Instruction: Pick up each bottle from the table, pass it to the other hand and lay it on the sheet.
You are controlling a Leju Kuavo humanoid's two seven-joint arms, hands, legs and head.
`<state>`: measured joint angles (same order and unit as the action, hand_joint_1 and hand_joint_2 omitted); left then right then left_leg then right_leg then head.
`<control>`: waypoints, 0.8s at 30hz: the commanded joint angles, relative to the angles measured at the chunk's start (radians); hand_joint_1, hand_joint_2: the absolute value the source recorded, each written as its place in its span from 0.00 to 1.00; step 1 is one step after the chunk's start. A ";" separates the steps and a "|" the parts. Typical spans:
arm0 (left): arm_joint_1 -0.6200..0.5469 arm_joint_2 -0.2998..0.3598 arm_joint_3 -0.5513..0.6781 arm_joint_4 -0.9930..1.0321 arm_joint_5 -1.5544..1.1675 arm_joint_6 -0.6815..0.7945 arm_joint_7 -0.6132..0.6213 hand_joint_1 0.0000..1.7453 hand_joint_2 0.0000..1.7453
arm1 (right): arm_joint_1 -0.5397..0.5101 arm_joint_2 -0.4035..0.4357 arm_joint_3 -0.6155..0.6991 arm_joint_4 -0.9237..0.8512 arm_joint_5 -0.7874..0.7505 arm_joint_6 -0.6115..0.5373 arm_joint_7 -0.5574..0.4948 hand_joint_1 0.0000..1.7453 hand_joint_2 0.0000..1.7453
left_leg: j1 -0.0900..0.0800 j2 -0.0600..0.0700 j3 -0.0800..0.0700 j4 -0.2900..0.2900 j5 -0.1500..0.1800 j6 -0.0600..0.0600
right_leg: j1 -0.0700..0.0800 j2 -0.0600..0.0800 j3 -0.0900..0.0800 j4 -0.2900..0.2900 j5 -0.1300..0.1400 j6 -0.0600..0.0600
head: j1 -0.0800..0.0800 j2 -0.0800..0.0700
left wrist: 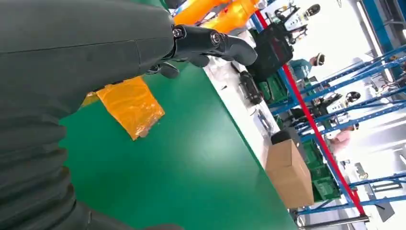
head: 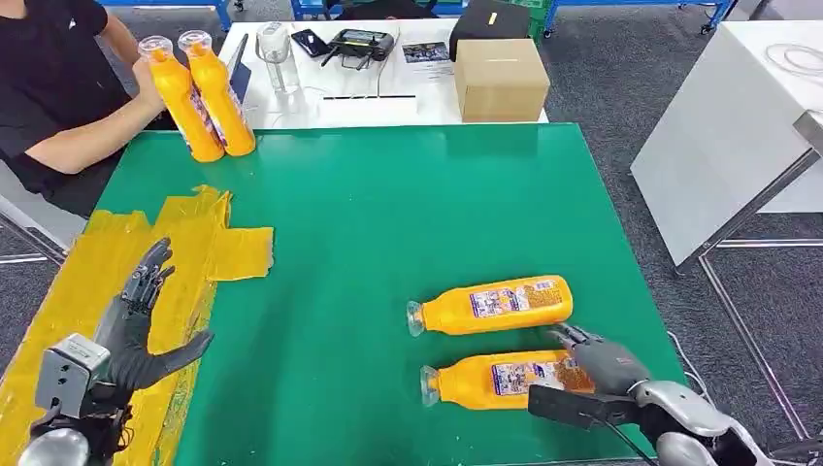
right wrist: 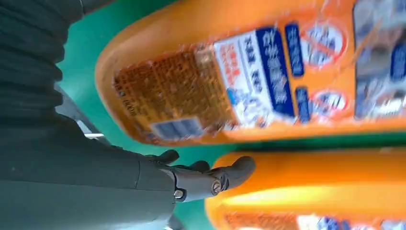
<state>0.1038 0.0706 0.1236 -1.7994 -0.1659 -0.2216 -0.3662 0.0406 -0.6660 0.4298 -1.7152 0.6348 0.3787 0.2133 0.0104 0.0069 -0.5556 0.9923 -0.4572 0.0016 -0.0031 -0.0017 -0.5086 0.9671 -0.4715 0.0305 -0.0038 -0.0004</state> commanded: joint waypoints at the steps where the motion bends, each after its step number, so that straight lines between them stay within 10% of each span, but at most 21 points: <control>1: -0.135 0.029 -0.082 0.164 0.020 0.004 0.003 0.00 1.00 | -0.159 -0.135 0.229 0.114 -0.101 0.100 -0.074 0.91 1.00 | 0.000 -0.002 0.001 -0.001 0.001 0.001 | 0.000 -0.002 0.002 -0.001 0.001 0.000 | 0.000 0.000; 24: -0.144 0.031 -0.101 0.170 0.041 0.015 0.007 0.00 1.00 | -0.149 -0.134 0.297 0.118 -0.150 0.058 -0.056 1.00 1.00 | 0.001 -0.001 0.003 -0.001 0.001 0.000 | 0.001 -0.001 0.003 -0.002 0.001 0.000 | 0.000 0.000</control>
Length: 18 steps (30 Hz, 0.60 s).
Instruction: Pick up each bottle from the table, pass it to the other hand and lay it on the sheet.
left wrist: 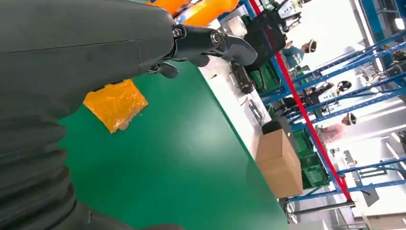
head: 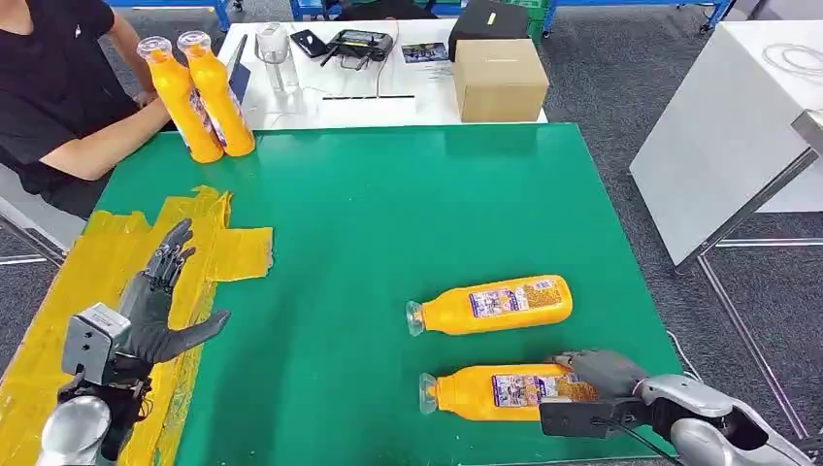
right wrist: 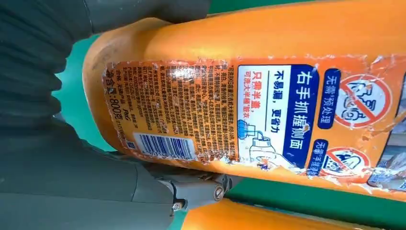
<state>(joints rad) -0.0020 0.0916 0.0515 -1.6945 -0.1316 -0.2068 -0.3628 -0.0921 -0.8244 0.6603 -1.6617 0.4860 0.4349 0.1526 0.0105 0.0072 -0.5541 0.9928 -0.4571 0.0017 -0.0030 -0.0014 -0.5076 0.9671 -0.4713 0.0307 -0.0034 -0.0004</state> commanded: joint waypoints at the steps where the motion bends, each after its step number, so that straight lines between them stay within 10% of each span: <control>1: -0.038 0.010 -0.029 0.065 0.006 0.001 0.004 0.00 1.00 | -0.016 0.025 0.067 0.064 -0.002 0.002 0.005 1.00 1.00 | 0.001 -0.002 0.002 -0.002 0.001 0.000 | 0.001 -0.002 0.003 -0.003 0.001 0.000 | 0.000 0.000; 13: -0.052 0.001 -0.032 0.072 0.012 -0.004 0.005 0.00 1.00 | -0.020 0.045 0.099 0.092 0.078 -0.021 0.026 1.00 1.00 | 0.001 -0.002 0.004 -0.002 0.001 0.000 | 0.001 -0.002 0.005 -0.003 0.001 0.000 | 0.000 0.000; 14: -0.056 0.000 -0.034 0.075 0.013 -0.005 0.006 0.00 1.00 | -0.018 0.050 0.102 0.100 0.086 -0.023 0.028 0.79 1.00 | 0.001 -0.002 0.003 -0.002 0.001 0.000 | 0.001 -0.001 0.004 -0.003 0.001 0.000 | 0.000 0.000; 15: -0.057 -0.002 -0.033 0.076 0.014 -0.002 0.007 0.00 1.00 | -0.015 0.057 0.113 0.108 0.124 -0.037 0.035 0.00 1.00 | 0.001 -0.002 0.004 -0.002 0.001 0.000 | 0.001 -0.002 0.005 -0.004 0.001 0.000 | 0.000 0.000; 18: -0.070 -0.004 -0.039 0.087 0.016 -0.004 0.008 0.00 1.00 | -0.010 0.056 0.127 0.123 0.139 -0.033 0.033 0.00 1.00 | 0.001 -0.001 0.005 -0.002 0.001 0.000 | 0.001 -0.001 0.005 -0.003 0.001 0.000 | 0.000 0.000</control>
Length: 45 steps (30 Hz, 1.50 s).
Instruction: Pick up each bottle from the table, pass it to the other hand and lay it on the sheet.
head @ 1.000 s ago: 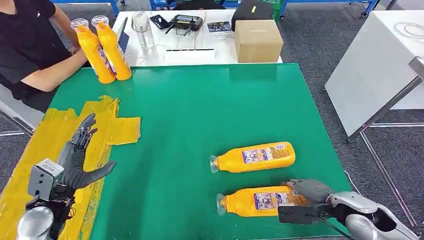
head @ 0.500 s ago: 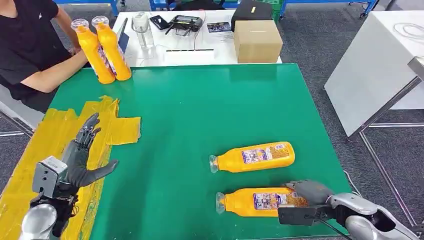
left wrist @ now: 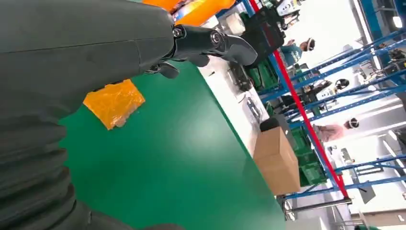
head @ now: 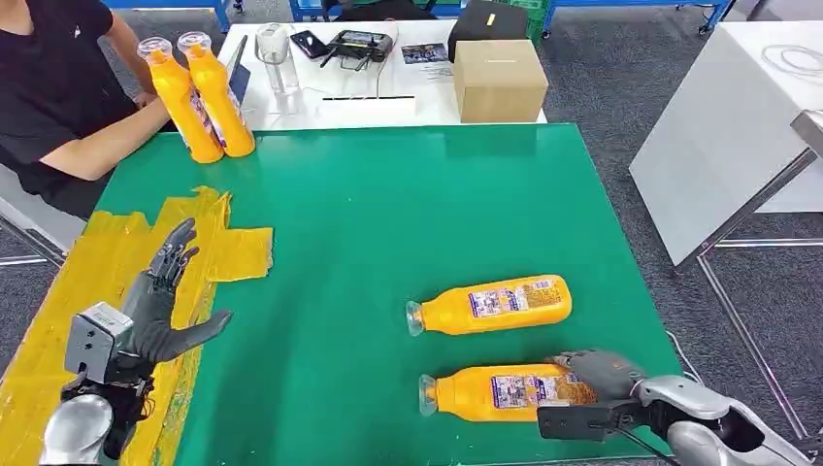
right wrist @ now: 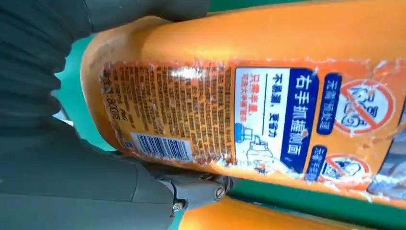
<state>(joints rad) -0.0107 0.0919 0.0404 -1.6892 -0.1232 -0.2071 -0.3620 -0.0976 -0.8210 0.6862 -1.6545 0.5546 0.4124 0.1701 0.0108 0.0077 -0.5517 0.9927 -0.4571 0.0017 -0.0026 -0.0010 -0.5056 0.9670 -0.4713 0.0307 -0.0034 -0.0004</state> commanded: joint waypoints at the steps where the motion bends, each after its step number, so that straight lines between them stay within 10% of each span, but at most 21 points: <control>1: -0.067 -0.006 -0.030 0.087 0.010 -0.003 0.009 0.00 1.00 | -0.008 0.049 0.107 0.118 0.076 -0.009 0.013 0.00 1.00 | 0.001 -0.003 0.002 -0.002 0.002 0.000 | 0.001 -0.003 0.003 -0.003 0.001 0.000 | 0.000 0.000; 4: -0.071 -0.007 -0.031 0.090 0.013 -0.001 0.010 0.00 1.00 | -0.011 0.044 0.109 0.119 0.080 -0.008 0.008 0.05 1.00 | 0.001 -0.005 0.003 -0.002 0.001 0.000 | 0.001 -0.004 0.004 -0.003 0.001 0.000 | 0.000 0.000; 5: -0.069 -0.006 -0.031 0.089 0.014 0.000 0.010 0.00 1.00 | -0.013 0.041 0.107 0.115 0.079 -0.008 0.007 0.99 1.00 | 0.000 -0.003 0.003 -0.001 0.001 0.000 | 0.000 -0.003 0.004 -0.002 0.000 0.000 | 0.000 0.000; 24: -0.060 -0.011 -0.014 0.080 0.031 0.007 0.010 0.00 1.00 | 0.008 0.088 0.058 0.134 0.010 -0.017 0.011 1.00 1.00 | 0.001 -0.002 0.005 -0.002 0.001 0.001 | 0.001 -0.002 0.006 -0.004 0.001 0.000 | 0.000 0.000; 30: 0.094 -0.086 0.161 -0.072 0.255 0.071 0.074 0.00 1.00 | 0.160 0.380 -0.203 0.005 -0.077 -0.282 -0.026 1.00 1.00 | 0.002 0.002 0.006 -0.004 0.001 0.000 | 0.002 0.002 0.006 -0.005 0.002 -0.001 | 0.000 0.000; 38: 0.188 -0.067 0.128 -0.076 0.552 -0.161 0.221 0.00 1.00 | 0.199 0.510 -0.306 -0.136 -0.166 -0.345 -0.102 1.00 1.00 | 0.002 0.000 0.000 -0.002 -0.001 0.000 | 0.002 0.001 0.000 -0.001 -0.001 -0.001 | 0.000 0.000; 39: 0.204 -0.073 0.107 -0.082 0.628 -0.187 0.257 0.00 0.00 | 0.190 0.522 -0.314 -0.139 -0.212 -0.333 -0.123 1.00 1.00 | 0.001 0.000 -0.001 -0.002 0.000 0.000 | 0.002 0.001 0.000 0.000 -0.001 -0.001 | 0.000 0.000; 40: 0.220 -0.074 0.077 -0.096 0.678 -0.204 0.275 0.00 1.00 | 0.171 0.535 -0.319 -0.134 -0.240 -0.324 -0.129 1.00 1.00 | 0.001 0.002 0.000 -0.002 -0.001 0.000 | 0.002 0.003 0.000 -0.001 -0.001 0.000 | 0.000 0.000; 45: 0.250 -0.079 -0.059 -0.135 0.808 -0.223 0.305 0.00 1.00 | 0.093 0.610 -0.314 -0.089 -0.321 -0.318 -0.157 1.00 1.00 | 0.001 0.001 -0.003 -0.002 0.000 0.000 | 0.001 0.001 -0.003 0.000 0.000 0.000 | 0.000 0.000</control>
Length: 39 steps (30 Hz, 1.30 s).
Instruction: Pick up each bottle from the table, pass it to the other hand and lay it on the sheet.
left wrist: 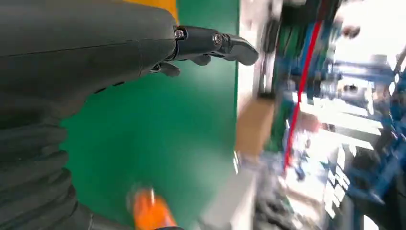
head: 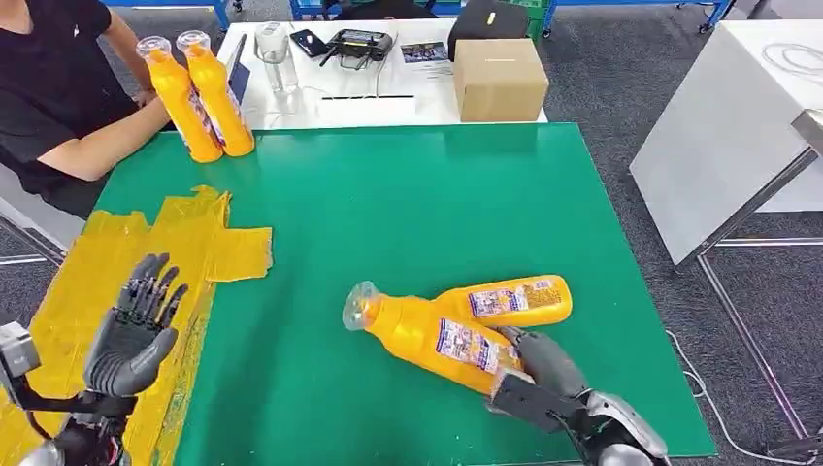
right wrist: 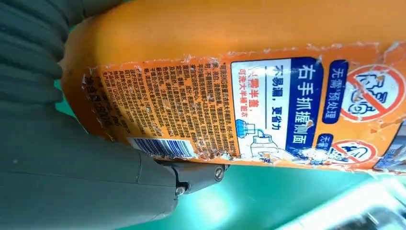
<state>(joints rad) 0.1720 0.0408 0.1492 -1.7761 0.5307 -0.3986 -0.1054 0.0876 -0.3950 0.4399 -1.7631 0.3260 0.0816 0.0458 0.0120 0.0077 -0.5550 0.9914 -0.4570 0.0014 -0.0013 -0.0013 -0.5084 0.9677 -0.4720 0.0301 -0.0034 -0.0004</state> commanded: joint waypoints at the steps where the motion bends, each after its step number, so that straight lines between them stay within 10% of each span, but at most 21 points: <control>1: 0.072 -0.022 -0.199 -0.050 0.177 -0.036 0.052 0.00 1.00 | -0.113 0.193 -0.057 0.031 -0.098 0.011 -0.032 1.00 1.00 | 0.000 0.001 0.001 0.000 0.000 0.001 | 0.000 0.001 0.001 -0.001 0.001 0.000 | 0.000 0.000; 13: 0.072 0.003 -0.259 -0.046 0.205 -0.034 0.039 0.00 1.00 | -0.167 0.208 -0.025 0.073 -0.110 0.005 -0.020 1.00 1.00 | -0.001 0.001 0.003 -0.001 0.000 0.000 | -0.001 0.002 0.003 -0.001 0.001 0.000 | 0.000 0.000; 21: 0.009 -0.019 -0.362 0.012 0.236 -0.036 0.058 0.00 1.00 | -0.380 0.331 0.147 0.284 -0.119 0.026 0.027 1.00 1.00 | -0.001 0.004 0.001 -0.001 0.001 0.000 | 0.000 0.005 0.000 -0.001 0.002 0.000 | 0.000 0.000; 39: -0.039 -0.067 -0.367 0.020 0.083 0.029 -0.005 0.00 1.00 | -0.417 0.440 0.387 0.423 -0.123 0.010 0.076 1.00 1.00 | -0.001 -0.001 0.001 -0.001 0.002 0.001 | 0.000 0.000 0.002 -0.001 0.001 0.000 | 0.000 0.000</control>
<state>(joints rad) 0.1716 -0.0054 -0.2049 -1.8139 0.6530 -0.3879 -0.0927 -0.2932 -0.0026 0.7004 -1.4675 0.1965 0.1068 0.1015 0.0114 0.0069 -0.5564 0.9917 -0.4557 0.0019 -0.0014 -0.0018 -0.5089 0.9682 -0.4715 0.0304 -0.0031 -0.0004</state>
